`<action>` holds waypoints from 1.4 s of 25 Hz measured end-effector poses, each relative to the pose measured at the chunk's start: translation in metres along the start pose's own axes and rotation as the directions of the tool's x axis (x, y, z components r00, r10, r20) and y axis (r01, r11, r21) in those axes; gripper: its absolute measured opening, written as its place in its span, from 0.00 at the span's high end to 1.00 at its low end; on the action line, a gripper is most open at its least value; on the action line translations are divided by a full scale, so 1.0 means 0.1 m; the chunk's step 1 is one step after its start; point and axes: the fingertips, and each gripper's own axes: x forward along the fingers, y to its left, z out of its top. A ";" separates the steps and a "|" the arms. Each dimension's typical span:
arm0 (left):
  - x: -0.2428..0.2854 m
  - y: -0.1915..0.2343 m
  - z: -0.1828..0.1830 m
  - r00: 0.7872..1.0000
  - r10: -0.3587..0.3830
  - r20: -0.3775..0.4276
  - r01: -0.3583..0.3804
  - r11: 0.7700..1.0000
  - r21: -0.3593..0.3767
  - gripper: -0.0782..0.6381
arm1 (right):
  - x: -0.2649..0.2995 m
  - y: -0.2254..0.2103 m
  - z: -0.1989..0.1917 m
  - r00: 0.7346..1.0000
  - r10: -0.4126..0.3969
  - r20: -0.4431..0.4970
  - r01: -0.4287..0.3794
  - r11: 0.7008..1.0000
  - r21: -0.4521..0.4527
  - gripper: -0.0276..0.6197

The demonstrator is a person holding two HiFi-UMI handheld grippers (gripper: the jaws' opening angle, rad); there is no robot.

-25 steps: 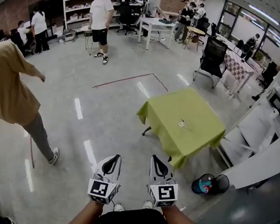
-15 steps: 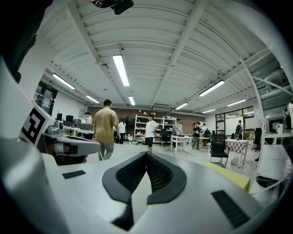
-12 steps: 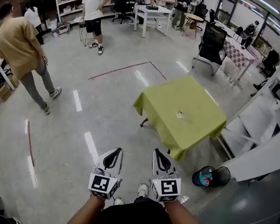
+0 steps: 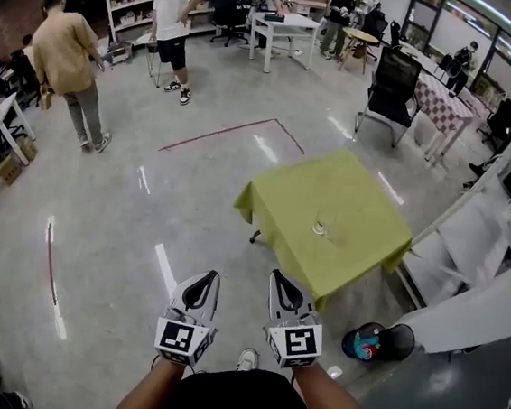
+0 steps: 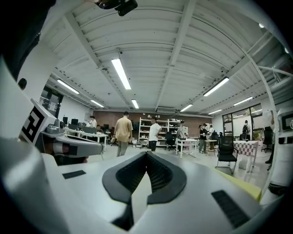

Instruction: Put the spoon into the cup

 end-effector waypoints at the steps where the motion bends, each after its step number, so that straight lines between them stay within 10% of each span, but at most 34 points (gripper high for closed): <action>1: 0.04 0.00 0.01 1.000 0.005 0.000 -0.005 1.000 0.003 0.87 | 0.03 -0.03 -0.01 1.000 0.009 0.005 -0.009 1.000 0.005 0.95; 12: 0.46 -0.11 0.02 0.999 -0.013 -0.039 0.013 1.000 0.002 0.87 | 0.17 -0.39 -0.16 1.000 0.004 0.004 -0.005 0.999 0.054 0.95; 35: 2.15 0.24 0.18 0.951 -0.310 0.017 0.310 0.951 0.001 0.87 | 1.25 -1.24 -0.03 0.975 -0.223 -0.006 0.223 0.975 0.021 0.95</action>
